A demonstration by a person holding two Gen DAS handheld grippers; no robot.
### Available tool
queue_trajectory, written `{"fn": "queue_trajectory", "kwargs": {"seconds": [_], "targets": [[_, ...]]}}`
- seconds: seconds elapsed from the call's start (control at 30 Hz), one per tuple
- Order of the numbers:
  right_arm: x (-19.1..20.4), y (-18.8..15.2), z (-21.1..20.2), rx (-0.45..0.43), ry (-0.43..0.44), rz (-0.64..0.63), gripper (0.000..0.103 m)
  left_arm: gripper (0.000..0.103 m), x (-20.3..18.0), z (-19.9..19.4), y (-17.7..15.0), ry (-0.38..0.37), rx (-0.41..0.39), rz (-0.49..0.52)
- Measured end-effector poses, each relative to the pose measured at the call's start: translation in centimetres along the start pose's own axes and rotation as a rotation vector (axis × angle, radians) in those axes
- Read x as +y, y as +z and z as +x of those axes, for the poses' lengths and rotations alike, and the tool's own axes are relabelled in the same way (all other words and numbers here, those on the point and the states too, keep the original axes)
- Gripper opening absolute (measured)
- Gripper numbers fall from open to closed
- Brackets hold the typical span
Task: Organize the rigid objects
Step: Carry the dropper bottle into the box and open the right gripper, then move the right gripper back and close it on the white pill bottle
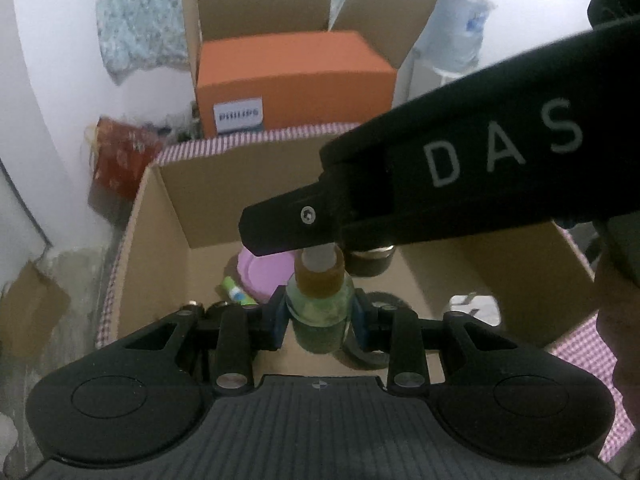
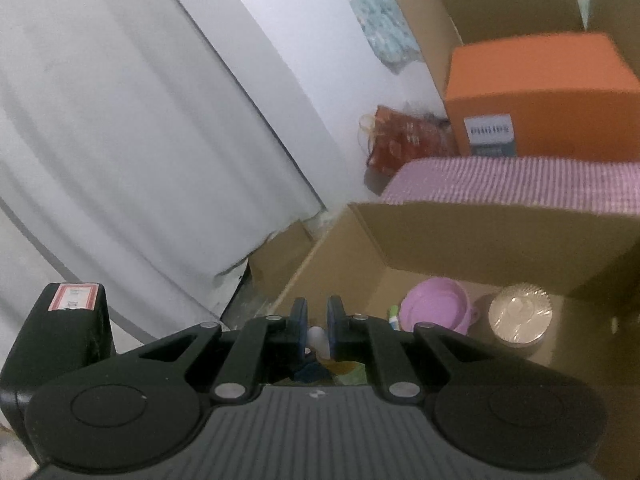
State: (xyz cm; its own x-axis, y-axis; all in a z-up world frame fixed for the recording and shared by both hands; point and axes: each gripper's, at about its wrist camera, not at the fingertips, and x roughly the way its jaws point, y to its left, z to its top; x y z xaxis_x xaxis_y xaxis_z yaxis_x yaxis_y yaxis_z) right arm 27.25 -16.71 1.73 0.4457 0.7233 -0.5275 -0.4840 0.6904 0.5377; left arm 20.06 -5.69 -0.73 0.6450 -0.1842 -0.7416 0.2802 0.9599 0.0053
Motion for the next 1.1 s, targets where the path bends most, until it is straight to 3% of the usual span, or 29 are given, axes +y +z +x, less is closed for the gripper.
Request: {"fn": "queue_trajectory", "kwargs": {"seconds": [0.33,0.63,0.8,1.1], "targets": [[-3.3,-1.0,3.0,0.077,0.032,0.09,0.011,0.032,1.0,2.6,0.2,0.003,0.115,-0.02],[-3.8,-1.4,3.3,0.104,0.037,0.126,0.013,0.038,0.6,0.8,0.2,0.005,0.065,-0.003],[-2.5,-1.3,0.7,0.041,0.034,0.105,0.013,0.047,0.1,-1.8,-0.3,-0.005,0.003,0.001],[1.3,-4.7,-8.4,-0.166,0.012,0.113,0.017,0.08,-0.9,-8.9,-2.3,-0.064,-0.162,0.022]]}}
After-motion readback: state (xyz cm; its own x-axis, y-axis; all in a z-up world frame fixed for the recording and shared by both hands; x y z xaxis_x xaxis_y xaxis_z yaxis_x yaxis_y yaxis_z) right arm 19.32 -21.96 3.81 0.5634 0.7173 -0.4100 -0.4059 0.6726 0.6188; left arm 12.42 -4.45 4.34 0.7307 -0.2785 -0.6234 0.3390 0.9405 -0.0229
